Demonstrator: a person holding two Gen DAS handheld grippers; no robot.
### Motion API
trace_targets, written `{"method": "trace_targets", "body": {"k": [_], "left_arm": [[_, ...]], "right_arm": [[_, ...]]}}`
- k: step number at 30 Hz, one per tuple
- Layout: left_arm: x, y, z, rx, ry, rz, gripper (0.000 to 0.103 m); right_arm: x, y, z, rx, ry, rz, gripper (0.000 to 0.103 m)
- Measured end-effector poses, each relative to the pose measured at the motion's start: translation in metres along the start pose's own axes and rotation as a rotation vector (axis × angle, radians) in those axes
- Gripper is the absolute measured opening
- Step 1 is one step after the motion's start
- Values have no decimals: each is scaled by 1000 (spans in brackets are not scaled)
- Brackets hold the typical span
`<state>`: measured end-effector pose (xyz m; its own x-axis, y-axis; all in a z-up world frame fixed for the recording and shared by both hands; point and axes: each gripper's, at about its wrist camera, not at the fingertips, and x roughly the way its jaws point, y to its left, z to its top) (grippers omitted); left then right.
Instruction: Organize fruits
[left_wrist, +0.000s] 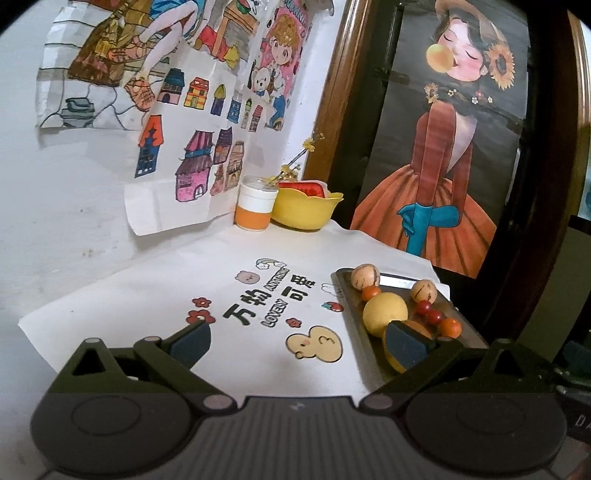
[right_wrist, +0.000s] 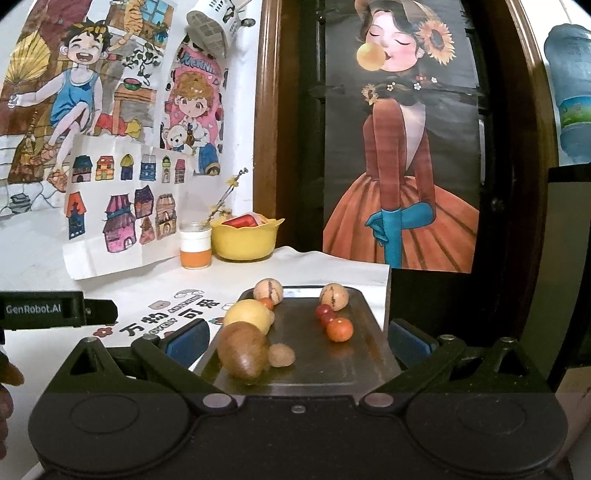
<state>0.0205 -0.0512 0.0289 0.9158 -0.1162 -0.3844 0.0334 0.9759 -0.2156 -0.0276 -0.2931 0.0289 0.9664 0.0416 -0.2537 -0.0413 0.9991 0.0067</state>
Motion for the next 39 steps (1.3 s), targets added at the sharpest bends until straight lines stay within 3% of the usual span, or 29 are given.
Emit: {"method": "trace_targets", "body": {"k": [14, 29, 39], "left_arm": [[-27, 27, -19, 62, -42, 18, 103], [-50, 39, -59, 108, -14, 39, 103], [-59, 40, -58, 115, -35, 45, 103]], "right_arm": [[-19, 28, -28, 21, 4, -15, 102], [-51, 36, -56, 18, 0, -37, 102], [-57, 40, -61, 18, -27, -29, 102]]}}
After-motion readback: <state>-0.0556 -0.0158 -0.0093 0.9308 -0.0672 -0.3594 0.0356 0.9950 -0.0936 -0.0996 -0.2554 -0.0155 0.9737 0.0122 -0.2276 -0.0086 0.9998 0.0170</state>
